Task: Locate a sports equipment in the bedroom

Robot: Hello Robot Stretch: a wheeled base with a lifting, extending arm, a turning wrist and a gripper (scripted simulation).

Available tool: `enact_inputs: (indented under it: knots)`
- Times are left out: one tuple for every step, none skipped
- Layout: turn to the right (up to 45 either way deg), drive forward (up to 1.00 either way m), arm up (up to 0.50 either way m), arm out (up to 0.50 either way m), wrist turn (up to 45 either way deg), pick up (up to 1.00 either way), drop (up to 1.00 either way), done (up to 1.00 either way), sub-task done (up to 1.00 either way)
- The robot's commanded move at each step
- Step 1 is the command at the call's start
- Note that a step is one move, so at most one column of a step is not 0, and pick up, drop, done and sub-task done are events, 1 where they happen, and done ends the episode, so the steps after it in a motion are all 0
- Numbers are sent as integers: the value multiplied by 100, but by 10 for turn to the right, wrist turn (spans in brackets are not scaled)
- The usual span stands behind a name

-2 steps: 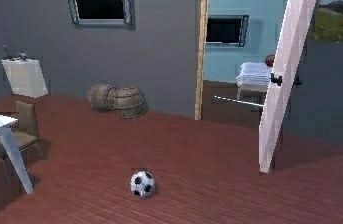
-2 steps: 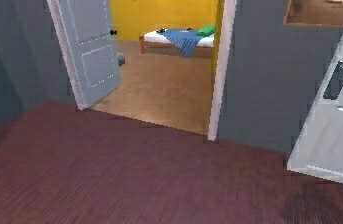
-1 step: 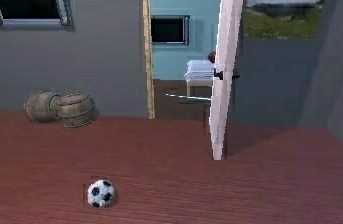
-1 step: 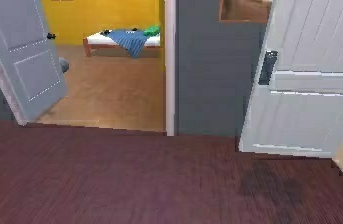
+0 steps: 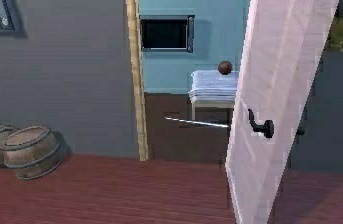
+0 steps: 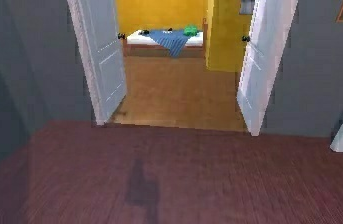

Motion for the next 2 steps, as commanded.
enact_inputs:
  knots:
    - [30, 0, 0, 0, 0, 0, 0, 0, 0]
    - [0, 90, 0, 0, 0, 0, 0, 0, 0]
